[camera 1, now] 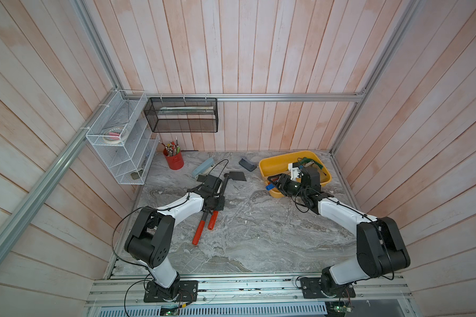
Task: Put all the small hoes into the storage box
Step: Pick up the hoe from the center of the board.
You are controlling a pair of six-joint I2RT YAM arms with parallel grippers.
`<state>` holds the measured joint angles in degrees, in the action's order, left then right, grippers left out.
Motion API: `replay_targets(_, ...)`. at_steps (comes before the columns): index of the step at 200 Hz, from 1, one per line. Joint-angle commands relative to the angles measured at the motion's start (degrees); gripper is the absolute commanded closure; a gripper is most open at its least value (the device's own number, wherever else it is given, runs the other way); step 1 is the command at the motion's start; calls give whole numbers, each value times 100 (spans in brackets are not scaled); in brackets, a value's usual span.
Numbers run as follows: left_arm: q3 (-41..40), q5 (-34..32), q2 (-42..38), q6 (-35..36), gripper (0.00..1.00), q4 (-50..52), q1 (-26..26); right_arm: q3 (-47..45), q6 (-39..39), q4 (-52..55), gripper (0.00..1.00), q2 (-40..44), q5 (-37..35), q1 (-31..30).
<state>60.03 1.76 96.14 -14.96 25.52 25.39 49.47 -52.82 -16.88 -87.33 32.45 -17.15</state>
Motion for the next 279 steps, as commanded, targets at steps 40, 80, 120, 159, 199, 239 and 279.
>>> replay_targets(40, -55, 184, -468, -63, 100, -137, 13, 277, -620, -657, 43, -573, 261, -516)
replay_targets(80, -79, 220, -477, -100, 100, -102, 60, 475, -1027, -965, 43, -1077, 260, -894)
replay_targets(120, -64, 224, -454, -120, 100, -82, 103, 665, -1359, -1222, 43, -1531, 135, -1169)
replay_targets(159, -34, 255, -455, -141, 100, -72, 131, 975, -1468, -1277, 43, -1928, 45, -1412)
replay_targets(199, 2, 281, -434, -168, 100, -17, 149, 1302, -1553, -1231, 43, -2286, -107, -1658)
replay_targets(239, 4, 281, -438, -167, 100, 6, 160, 1588, -1676, -1210, 43, -2647, -198, -1935)
replay_targets(279, 0, 273, -443, -177, 100, 14, 156, 1835, -1750, -1171, 43, -2931, -234, -2098)
